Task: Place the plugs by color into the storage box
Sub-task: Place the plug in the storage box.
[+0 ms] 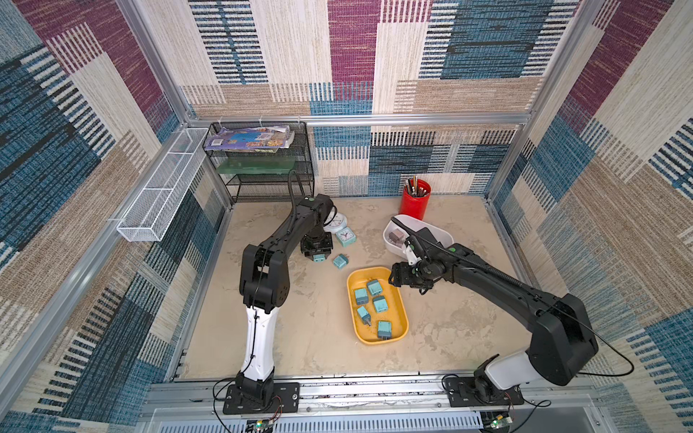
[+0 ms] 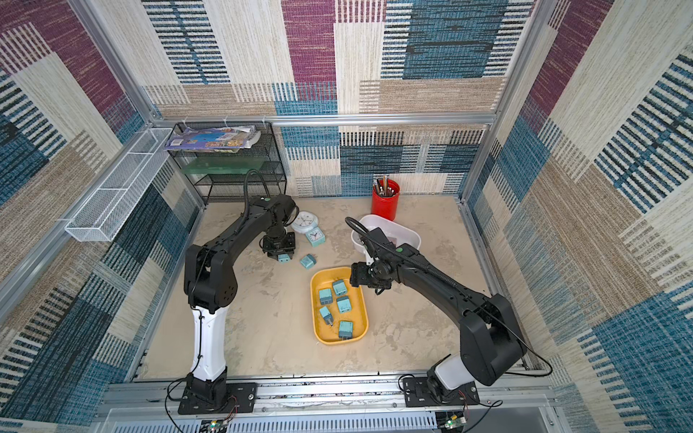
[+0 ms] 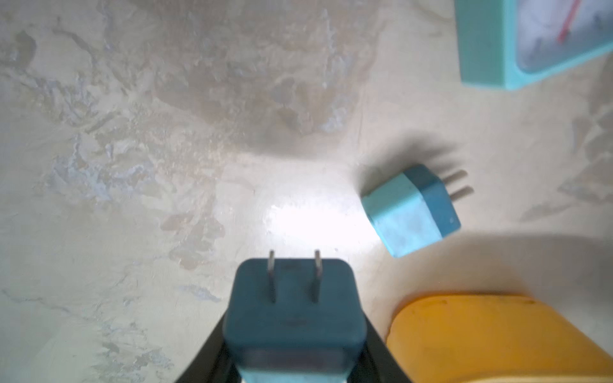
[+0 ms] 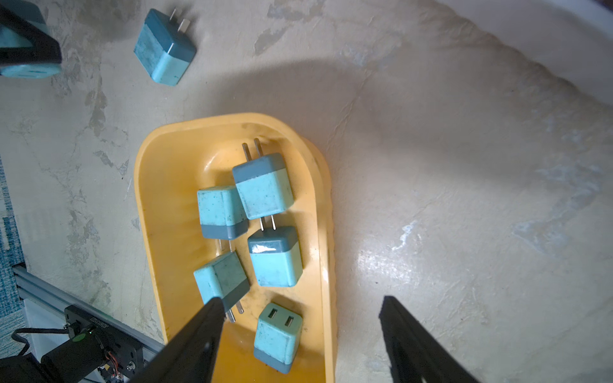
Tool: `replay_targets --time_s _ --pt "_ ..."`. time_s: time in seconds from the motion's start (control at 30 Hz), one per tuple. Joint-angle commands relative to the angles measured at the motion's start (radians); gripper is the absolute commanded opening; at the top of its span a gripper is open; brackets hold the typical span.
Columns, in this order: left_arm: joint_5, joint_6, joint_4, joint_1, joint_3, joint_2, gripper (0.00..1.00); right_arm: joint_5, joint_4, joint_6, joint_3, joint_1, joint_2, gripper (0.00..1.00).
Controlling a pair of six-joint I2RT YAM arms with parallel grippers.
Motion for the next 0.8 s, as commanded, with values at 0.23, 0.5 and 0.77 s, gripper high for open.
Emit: replay_targets --time_s 0.23,0.5,0.77 --pt "0.020 -0.187 0.002 -0.317 -0.066 -0.078 0.37 -0.011 -0.014 -0.040 -0.105 -0.090 -0.158 0.77" --pt "0.068 -0.264 0.019 -0.504 0.003 0.020 0.37 -0.026 -0.081 -0.079 -0.177 -0.173 -0.294 0.77" --pt "0.141 -0.315 0.112 -0.586 -0.060 0.065 0.38 -0.037 -0.108 -0.094 -0.216 -0.198 -0.351 0.77"
